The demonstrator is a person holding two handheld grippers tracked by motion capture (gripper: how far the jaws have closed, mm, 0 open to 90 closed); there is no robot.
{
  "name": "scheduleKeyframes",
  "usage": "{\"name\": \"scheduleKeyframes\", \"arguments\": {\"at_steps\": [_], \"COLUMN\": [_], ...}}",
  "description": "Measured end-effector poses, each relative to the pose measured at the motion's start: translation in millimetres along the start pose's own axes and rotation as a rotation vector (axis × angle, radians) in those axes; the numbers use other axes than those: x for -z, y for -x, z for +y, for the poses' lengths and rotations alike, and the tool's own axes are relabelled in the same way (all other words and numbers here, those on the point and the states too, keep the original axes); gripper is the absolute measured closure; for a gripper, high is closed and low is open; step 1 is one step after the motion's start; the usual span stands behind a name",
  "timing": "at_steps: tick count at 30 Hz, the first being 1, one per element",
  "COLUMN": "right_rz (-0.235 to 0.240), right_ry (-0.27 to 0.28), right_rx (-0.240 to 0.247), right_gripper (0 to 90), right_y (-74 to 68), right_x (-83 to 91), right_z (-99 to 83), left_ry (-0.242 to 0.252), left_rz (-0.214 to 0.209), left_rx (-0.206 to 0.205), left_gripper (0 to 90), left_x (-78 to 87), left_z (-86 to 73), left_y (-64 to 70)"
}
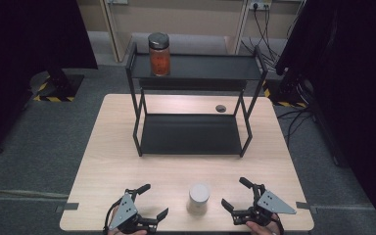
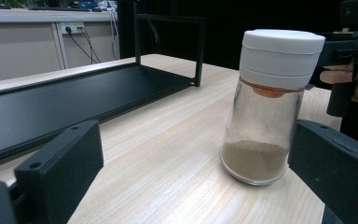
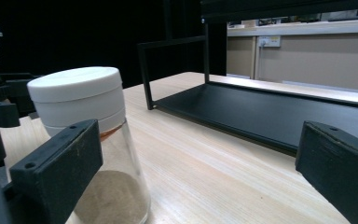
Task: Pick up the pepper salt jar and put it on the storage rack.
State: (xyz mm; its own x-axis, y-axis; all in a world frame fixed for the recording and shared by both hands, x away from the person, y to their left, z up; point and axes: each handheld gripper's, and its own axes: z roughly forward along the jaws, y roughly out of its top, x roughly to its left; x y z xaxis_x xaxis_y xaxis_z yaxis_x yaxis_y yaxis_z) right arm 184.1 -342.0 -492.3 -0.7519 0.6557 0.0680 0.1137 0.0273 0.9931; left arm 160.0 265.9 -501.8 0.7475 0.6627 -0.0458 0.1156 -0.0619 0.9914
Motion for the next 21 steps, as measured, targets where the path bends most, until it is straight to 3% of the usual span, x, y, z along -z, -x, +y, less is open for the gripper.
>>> {"name": "scheduleKeyframes", "arguments": {"at_steps": [11, 21], "right_rz": [0.025, 0.068], "right_ry": [0.001, -0.006], "right_rx": [0.009, 0.046], "right_gripper": [0.8, 0.8], "right_y": [-3.9, -13.3], "right_x": [-1.2, -6.9], "right_z": [1.5, 6.4], "left_ry": [0.004, 0.002], "left_rz": [0.003, 0.007], "left_rx": [0.001, 0.011], "left_gripper": [2.8, 2.8], "left_x": [0.4, 1.4], "left_z": [-1.2, -2.8], "left_y": [-0.4, -0.7]}}
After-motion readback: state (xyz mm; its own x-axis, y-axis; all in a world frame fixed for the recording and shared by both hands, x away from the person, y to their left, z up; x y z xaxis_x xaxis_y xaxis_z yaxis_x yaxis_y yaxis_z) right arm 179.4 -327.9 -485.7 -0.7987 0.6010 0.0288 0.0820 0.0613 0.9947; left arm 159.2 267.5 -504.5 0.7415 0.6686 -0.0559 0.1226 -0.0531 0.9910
